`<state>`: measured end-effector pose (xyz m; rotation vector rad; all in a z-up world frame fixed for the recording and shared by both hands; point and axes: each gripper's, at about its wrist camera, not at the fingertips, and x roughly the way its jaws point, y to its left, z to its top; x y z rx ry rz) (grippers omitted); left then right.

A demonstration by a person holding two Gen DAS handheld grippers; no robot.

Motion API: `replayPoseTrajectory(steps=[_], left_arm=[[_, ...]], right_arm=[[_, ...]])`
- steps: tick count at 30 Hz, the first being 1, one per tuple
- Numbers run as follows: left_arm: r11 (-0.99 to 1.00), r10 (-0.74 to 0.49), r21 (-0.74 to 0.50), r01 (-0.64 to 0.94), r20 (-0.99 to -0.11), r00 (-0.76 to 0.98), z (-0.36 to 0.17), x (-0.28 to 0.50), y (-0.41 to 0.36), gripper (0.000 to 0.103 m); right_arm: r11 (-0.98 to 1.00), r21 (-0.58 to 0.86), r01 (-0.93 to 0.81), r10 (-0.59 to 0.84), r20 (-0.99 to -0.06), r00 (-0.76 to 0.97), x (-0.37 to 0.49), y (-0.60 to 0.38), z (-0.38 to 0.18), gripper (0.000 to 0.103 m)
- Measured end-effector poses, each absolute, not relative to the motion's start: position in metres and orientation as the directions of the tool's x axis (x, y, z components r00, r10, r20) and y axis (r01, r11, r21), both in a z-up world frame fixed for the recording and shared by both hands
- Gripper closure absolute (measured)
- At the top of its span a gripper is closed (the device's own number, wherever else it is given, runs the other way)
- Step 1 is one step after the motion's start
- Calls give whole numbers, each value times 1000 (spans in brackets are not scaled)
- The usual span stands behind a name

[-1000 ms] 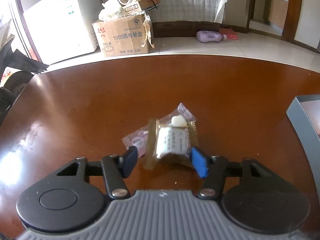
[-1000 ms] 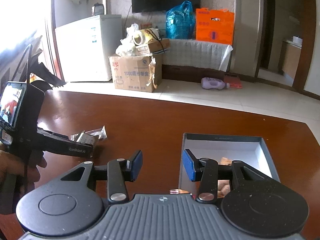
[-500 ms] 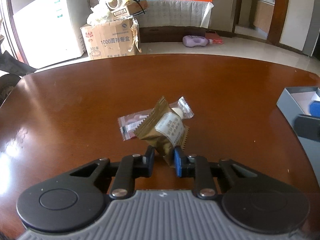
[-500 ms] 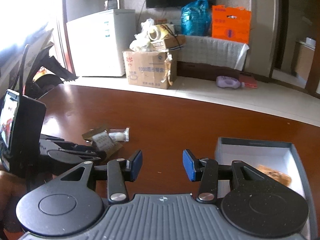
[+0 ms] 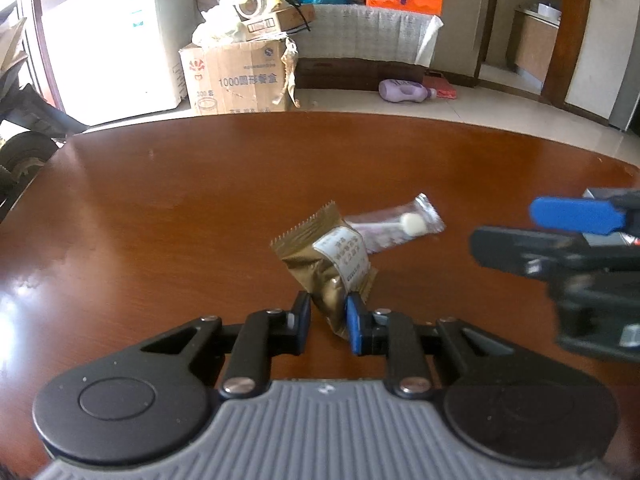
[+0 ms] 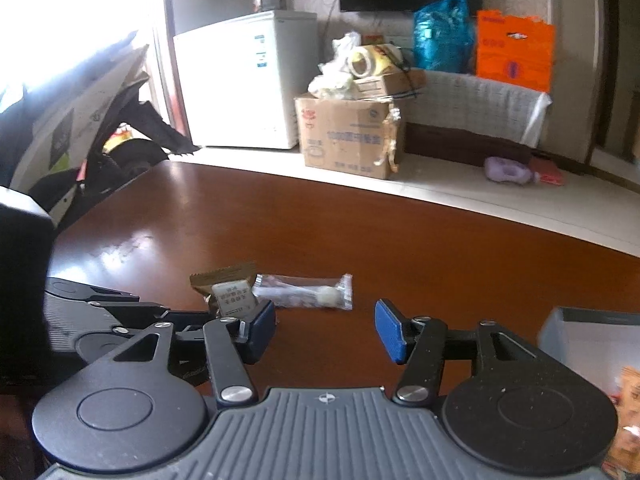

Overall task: Organize snacks
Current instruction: 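Grasp the gold square pastry packet with the left tool while the right tool grasps the clear candy packet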

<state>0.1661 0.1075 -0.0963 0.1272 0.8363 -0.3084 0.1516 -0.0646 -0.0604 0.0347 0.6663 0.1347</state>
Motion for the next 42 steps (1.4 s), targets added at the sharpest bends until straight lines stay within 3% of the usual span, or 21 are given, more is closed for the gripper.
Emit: replayPoseTrajectory(steps=[4, 7, 20, 30, 42], left_arm=[[954, -213, -17, 300, -742, 636, -91, 172, 126, 85], [960, -204, -25, 278, -743, 637, -90, 180, 139, 85], [965, -211, -58, 254, -747, 631, -92, 192, 169, 87], [959, -246, -98, 265, -751, 613, -89, 205, 171, 87], [930, -316, -140, 340, -777, 544, -93, 231, 163, 87]], right_arm=[[985, 71, -154, 166, -606, 778, 172, -52, -69, 34], [979, 63, -196, 193, -606, 772, 187, -47, -75, 32], [937, 53, -346, 298, -640, 708, 238, -29, -91, 32], [922, -38, -385, 241, -722, 648, 248, -31, -114, 32], [911, -80, -406, 227, -722, 654, 252, -27, -116, 34]])
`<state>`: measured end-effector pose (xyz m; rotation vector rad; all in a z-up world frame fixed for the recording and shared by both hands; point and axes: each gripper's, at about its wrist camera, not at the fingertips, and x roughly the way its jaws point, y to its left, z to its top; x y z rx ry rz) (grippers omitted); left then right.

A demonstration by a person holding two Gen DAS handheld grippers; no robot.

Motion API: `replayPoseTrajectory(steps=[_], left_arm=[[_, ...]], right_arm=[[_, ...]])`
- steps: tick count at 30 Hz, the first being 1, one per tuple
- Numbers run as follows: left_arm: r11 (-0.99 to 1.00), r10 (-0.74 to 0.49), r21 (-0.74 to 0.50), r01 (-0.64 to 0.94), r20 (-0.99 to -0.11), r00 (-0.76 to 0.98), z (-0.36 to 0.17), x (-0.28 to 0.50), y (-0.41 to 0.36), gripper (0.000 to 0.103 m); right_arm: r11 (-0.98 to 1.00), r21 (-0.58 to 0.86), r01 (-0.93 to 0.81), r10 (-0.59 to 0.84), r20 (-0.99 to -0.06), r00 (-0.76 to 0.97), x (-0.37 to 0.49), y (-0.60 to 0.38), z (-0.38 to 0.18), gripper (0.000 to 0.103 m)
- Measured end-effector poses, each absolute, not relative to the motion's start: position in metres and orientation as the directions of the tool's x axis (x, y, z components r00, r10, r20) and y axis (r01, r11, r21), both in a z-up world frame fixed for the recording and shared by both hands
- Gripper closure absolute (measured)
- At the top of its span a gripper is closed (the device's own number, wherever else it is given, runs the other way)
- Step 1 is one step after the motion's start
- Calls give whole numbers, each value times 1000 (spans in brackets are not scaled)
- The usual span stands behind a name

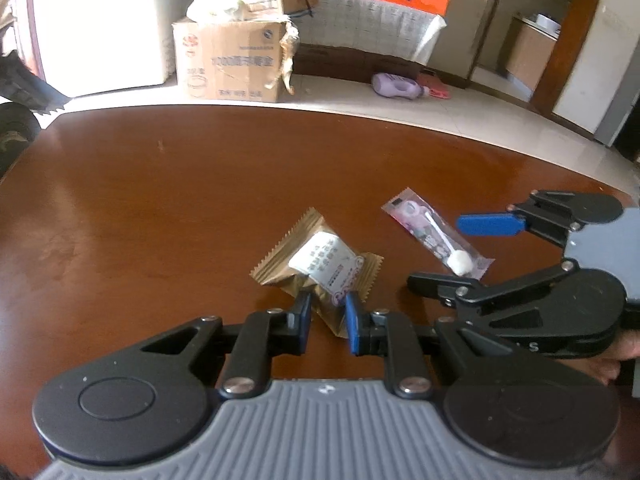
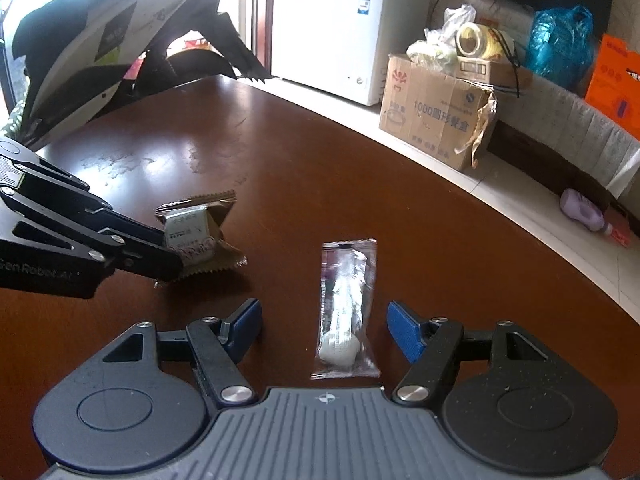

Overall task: Organize snacks
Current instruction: 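Grasp the gold square pastry packet with the left tool while the right tool grasps the clear candy packet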

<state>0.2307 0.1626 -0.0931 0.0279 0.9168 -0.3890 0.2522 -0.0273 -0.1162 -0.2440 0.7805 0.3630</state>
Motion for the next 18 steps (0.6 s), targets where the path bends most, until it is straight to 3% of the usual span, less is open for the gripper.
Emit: replayPoseTrajectory(steps=[4, 8, 13, 18], left_arm=[[915, -342, -148, 375, -777, 528, -94, 236, 157, 82], [896, -376, -153, 417, -759, 532, -89, 235, 148, 54], [906, -357, -134, 400, -750, 557, -86, 244, 146, 53], [916, -310, -77, 393, -759, 573, -86, 254, 139, 53]], right_arm=[[919, -56, -391, 230, -728, 646, 258, -30, -116, 40], [927, -38, -374, 232, -723, 651, 255, -32, -117, 42], [930, -21, -366, 242, -714, 657, 253, -31, -116, 54], [933, -37, -359, 227, -714, 663, 253, -27, -115, 54]])
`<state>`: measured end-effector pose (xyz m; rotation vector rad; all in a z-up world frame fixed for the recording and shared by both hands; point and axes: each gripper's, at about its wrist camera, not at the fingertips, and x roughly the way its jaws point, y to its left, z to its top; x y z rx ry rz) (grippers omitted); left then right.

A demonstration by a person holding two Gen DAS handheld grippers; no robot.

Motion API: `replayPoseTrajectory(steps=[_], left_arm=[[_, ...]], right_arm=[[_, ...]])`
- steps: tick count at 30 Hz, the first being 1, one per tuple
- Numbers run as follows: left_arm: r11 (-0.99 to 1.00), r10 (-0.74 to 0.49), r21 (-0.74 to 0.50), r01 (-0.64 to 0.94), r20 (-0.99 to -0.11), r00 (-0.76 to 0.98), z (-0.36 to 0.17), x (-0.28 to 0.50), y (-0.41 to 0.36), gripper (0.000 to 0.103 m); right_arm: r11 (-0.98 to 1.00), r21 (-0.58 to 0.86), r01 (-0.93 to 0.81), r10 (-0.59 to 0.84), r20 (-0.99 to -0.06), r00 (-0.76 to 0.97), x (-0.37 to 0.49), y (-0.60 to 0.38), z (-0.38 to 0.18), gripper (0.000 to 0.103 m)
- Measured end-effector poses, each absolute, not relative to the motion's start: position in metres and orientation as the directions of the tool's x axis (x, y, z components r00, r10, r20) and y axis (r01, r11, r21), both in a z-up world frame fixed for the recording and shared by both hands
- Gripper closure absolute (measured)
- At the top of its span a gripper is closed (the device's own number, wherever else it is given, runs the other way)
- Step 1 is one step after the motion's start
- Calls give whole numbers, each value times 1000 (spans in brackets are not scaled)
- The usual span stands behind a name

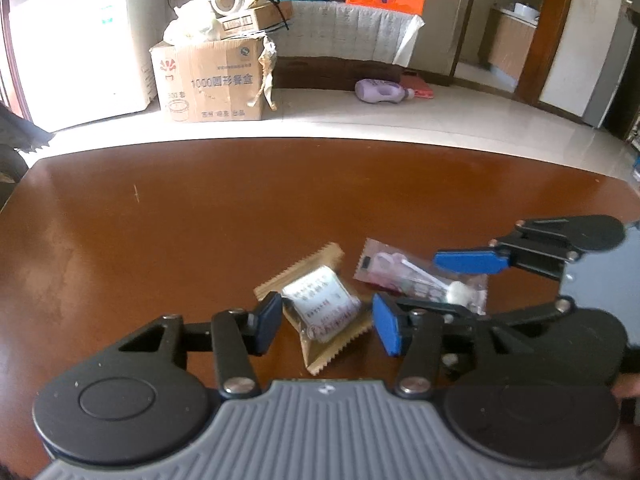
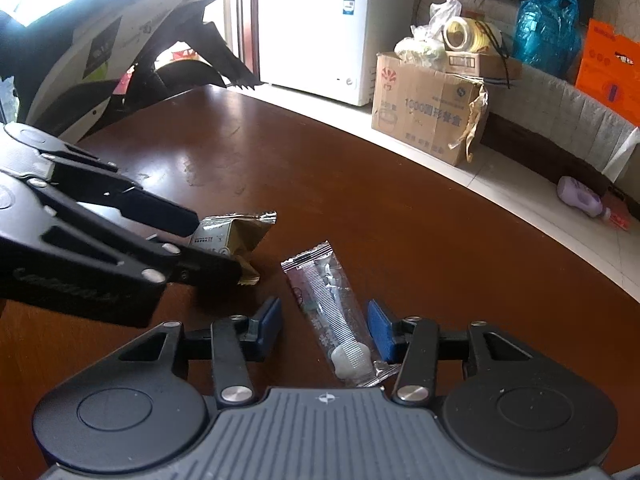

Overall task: Organize snacks
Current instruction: 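Grasp the gold square pastry packet with the left tool while the right tool grasps the clear candy packet, then lift and carry the pastry packet and clear packet over the box lid with both tools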

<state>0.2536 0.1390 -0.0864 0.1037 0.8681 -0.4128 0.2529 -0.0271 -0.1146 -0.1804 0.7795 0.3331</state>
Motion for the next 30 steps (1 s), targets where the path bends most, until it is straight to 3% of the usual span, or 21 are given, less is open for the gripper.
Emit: replayPoseTrajectory(steps=[15, 20, 30], left_arm=[[945, -325, -245, 215, -762, 560, -99, 284, 151, 54], [943, -333, -254, 217, -754, 566, -100, 285, 156, 61], [941, -325, -189, 281, -741, 588, -93, 267, 152, 66]], right_arm=[[934, -13, -358, 243, -709, 662, 251, -26, -113, 75], [936, -14, -352, 239, -709, 664, 247, -23, -113, 80], [948, 14, -318, 235, -705, 669, 243, -29, -111, 93]])
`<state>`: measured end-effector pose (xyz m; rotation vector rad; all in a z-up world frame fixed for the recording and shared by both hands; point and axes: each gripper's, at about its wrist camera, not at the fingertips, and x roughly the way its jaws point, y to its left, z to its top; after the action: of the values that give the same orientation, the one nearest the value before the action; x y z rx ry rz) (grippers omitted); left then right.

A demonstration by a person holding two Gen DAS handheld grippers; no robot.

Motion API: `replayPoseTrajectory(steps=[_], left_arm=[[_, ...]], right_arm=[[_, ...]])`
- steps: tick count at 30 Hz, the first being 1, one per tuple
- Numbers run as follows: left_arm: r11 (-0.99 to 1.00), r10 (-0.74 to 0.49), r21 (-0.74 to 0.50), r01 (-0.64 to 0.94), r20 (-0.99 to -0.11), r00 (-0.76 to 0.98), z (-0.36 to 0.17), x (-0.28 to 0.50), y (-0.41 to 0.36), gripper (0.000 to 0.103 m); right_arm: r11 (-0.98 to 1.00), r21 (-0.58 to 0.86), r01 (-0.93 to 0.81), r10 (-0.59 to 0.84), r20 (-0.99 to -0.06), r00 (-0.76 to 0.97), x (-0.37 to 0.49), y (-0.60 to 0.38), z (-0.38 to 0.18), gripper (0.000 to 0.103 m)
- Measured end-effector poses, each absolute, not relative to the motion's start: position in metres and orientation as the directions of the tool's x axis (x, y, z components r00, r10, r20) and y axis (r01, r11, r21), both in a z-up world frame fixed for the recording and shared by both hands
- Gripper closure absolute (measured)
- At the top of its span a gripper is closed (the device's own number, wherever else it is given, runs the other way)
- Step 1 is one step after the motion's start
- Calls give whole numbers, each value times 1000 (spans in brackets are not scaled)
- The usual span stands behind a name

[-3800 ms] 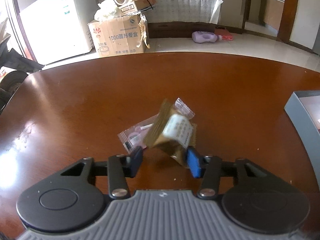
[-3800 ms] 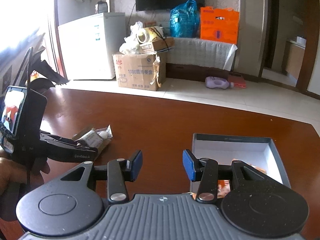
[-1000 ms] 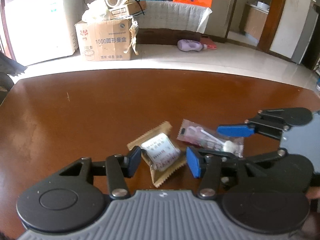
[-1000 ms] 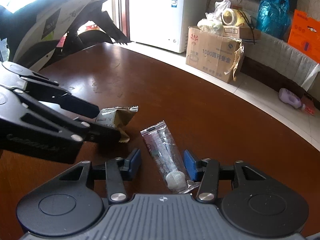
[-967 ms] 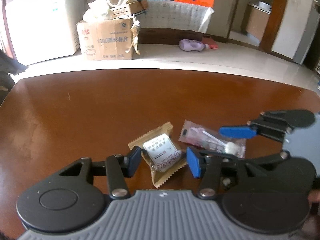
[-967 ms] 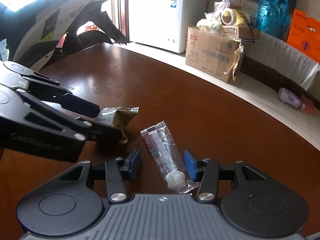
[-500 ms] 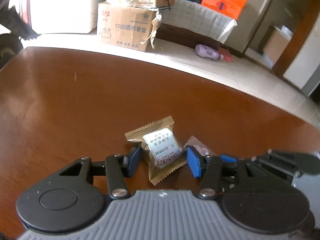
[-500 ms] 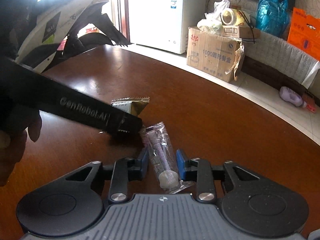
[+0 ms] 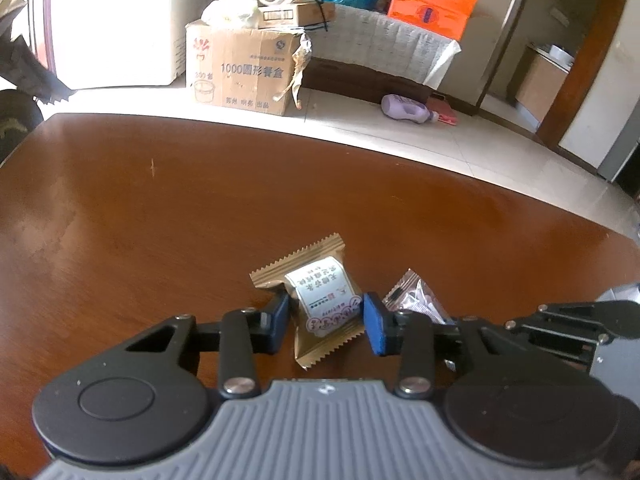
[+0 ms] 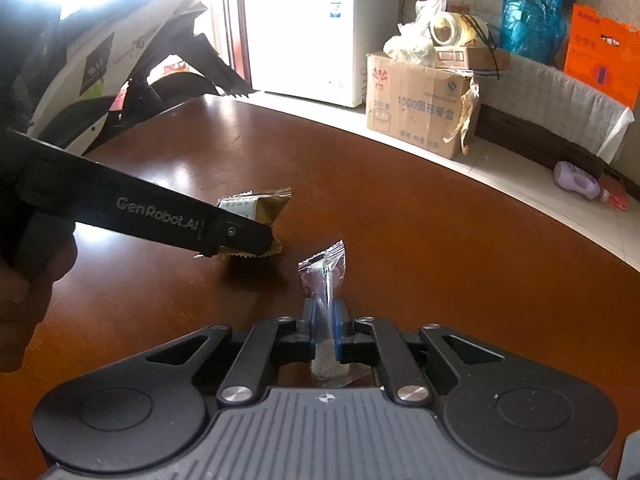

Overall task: Organize snacks
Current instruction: 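Lift and carry the pastry packet and clear packet over the box lid with both tools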

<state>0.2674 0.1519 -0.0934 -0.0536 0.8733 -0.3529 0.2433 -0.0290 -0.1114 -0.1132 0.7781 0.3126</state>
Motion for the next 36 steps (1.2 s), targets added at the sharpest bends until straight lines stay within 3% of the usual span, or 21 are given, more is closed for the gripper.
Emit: replayPoseTrajectory(steps=[20, 36], left_arm=[[911, -367, -130, 391, -688, 626, -30, 201, 86, 67], [844, -456, -110, 525, -665, 592, 5, 128, -14, 67]], right_arm=[[987, 24, -157, 141, -590, 795, 150, -75, -38, 93], [1000, 0, -29, 24, -538, 842, 70, -139, 1, 93]])
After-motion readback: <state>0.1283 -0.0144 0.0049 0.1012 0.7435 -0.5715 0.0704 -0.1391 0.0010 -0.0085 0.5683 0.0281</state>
